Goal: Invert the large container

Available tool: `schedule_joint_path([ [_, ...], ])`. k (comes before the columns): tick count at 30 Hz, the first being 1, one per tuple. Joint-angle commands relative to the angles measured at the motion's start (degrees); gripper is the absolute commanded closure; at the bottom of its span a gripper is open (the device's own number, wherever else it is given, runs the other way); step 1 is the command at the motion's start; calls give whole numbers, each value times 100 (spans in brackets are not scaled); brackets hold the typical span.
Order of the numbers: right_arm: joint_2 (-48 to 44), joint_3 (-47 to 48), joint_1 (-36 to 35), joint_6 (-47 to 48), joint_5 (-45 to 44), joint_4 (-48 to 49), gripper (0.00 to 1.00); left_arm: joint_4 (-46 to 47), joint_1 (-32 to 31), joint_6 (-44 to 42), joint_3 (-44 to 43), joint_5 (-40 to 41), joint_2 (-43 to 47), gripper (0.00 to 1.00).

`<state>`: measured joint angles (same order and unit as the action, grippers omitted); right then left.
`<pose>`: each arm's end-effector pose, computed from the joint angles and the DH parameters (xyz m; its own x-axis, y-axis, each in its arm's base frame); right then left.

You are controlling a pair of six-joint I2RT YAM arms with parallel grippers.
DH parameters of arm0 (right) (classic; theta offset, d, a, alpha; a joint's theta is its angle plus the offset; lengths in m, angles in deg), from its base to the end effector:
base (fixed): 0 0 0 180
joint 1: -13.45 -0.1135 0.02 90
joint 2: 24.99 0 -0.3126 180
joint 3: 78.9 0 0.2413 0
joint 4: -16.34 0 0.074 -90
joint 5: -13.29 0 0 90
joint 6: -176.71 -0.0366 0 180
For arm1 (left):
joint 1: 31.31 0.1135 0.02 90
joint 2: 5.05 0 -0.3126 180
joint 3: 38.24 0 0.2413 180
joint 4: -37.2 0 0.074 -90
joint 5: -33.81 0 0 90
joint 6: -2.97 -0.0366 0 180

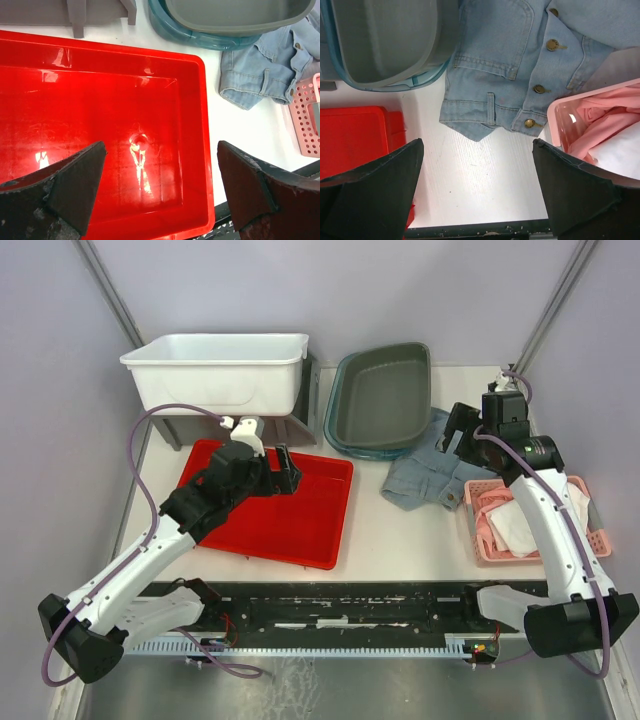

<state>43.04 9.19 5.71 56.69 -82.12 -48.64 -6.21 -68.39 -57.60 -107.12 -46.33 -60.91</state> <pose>0.2065 0.0246 0.4082 -0.6398 0.4157 -0.6464 0.2912 0.9095 0.2966 0.1431 -0.1003 0.3709 -0.5855 -0.1643 -0.7939 0.2164 0.9120 -0.3484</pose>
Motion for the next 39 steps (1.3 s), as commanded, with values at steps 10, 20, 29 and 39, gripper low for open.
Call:
schedule_joint_path([
  [10,-119,-116,1,-124,-257,335,1,561,-62,-270,-104,-576,-140,1],
  [20,-586,-1091,-470,-854,-214,681,1,884,-1845,215,-42,386,-1188,1],
  [29,-104,-384,-581,-687,-1062,-422,1,684,-1953,69,-346,1177,-1473,1],
  [39,2262,2369,-831,154,-2003,-1192,1,-60,-908,405,-330,1022,-752,1],
])
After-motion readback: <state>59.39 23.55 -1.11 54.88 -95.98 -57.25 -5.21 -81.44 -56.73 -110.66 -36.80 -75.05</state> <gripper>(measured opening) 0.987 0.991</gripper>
